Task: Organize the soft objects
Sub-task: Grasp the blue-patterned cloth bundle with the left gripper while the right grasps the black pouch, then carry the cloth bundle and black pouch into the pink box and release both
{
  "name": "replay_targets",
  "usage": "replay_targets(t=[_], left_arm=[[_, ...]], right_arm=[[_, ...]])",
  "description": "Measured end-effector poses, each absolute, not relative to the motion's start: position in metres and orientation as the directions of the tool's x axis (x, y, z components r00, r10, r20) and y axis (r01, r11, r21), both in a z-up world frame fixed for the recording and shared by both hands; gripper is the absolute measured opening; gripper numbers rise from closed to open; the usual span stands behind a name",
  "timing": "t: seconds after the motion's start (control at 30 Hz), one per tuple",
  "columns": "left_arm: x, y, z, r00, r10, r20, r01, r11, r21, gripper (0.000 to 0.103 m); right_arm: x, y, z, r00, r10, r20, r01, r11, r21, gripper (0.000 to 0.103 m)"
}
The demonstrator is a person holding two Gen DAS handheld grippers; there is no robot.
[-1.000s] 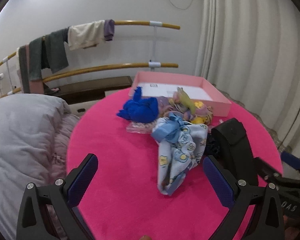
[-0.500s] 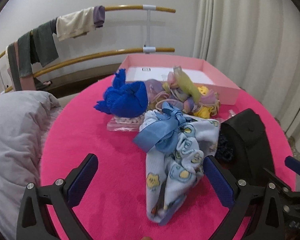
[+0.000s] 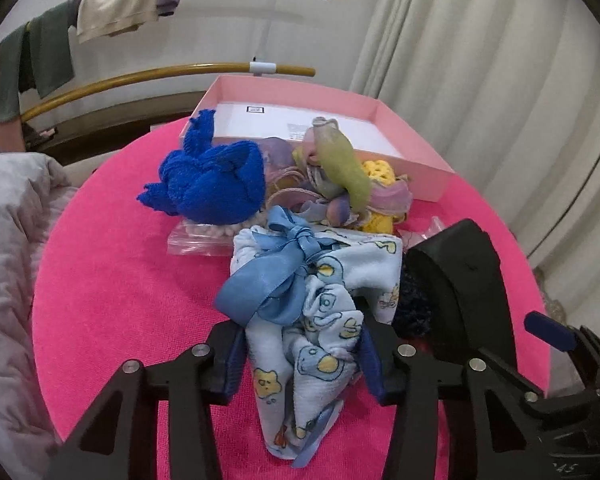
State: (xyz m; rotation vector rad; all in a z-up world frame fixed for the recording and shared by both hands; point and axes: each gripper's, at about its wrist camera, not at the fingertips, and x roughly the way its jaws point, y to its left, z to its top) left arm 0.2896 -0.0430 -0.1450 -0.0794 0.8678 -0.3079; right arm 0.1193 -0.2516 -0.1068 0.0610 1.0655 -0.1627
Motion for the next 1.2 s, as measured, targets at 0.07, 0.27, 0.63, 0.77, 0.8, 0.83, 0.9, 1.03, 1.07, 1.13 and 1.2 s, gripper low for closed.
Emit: replay_targets(t=[0.07, 0.27, 0.63, 0.77, 0.8, 0.83, 0.9, 1.03, 1.07, 1.13, 1.2], left_arm=[[0.289, -0.044, -0.145, 0.601, -0.301, -0.741, 0.236, 0.952, -0.195, 0.041], [0.286, -0.042, -0.139, 0.593, -0.306, -0.745, 0.234, 0.95, -0.205, 0.037], [0.247, -0.039, -0.125, 0.595, -0.278, -0.754, 0.23, 0.958, -0.172, 0.036], [0.232, -0.034, -0.119, 0.594, -0.277, -0.755, 0.225, 0.959, -0.176, 0.036], [0.23, -0.033, -0.117, 0.597, -0.273, -0.754, 0.222, 0.96, -0.171, 0.036], [0.227, -0.032, -0.113, 0.603, -0.268, -0.751, 0.219, 0.961, -0.167, 0.036], [0.223, -0.031, -0.105, 0.616, -0.267, -0.741, 0.221, 0.962, -0.163, 0.036], [0.214, -0.026, -0.087, 0.646, -0.263, -0.717, 0.216, 0.963, -0.158, 0.036], [0.213, -0.025, -0.083, 0.65, -0.26, -0.714, 0.213, 0.964, -0.157, 0.036], [0.211, -0.023, -0.076, 0.659, -0.255, -0.708, 0.208, 0.966, -0.154, 0.036], [0.209, -0.022, -0.07, 0.667, -0.251, -0.702, 0.205, 0.967, -0.152, 0.036]], right_arm=[[0.123, -0.249, -0.114, 0.445, -0.124, -0.887, 0.156, 0.986, -0.059, 0.103], [0.126, -0.248, -0.134, 0.408, -0.098, -0.908, 0.131, 0.99, -0.048, 0.067], [0.099, -0.264, -0.104, 0.474, 0.013, -0.88, 0.142, 0.986, 0.091, 0.043], [0.094, -0.27, -0.093, 0.496, 0.023, -0.868, 0.145, 0.984, 0.109, 0.043], [0.093, -0.272, -0.09, 0.501, 0.028, -0.865, 0.146, 0.982, 0.117, 0.043], [0.093, -0.273, -0.087, 0.507, 0.027, -0.861, 0.147, 0.982, 0.117, 0.043], [0.097, -0.275, -0.084, 0.517, 0.029, -0.855, 0.145, 0.982, 0.12, 0.043], [0.099, -0.269, -0.076, 0.536, 0.036, -0.844, 0.126, 0.984, 0.123, 0.043], [0.1, -0.269, -0.074, 0.54, 0.038, -0.841, 0.125, 0.984, 0.125, 0.043], [0.101, -0.269, -0.072, 0.546, 0.04, -0.837, 0.122, 0.984, 0.127, 0.043], [0.106, -0.269, -0.068, 0.55, 0.04, -0.834, 0.116, 0.985, 0.124, 0.043]])
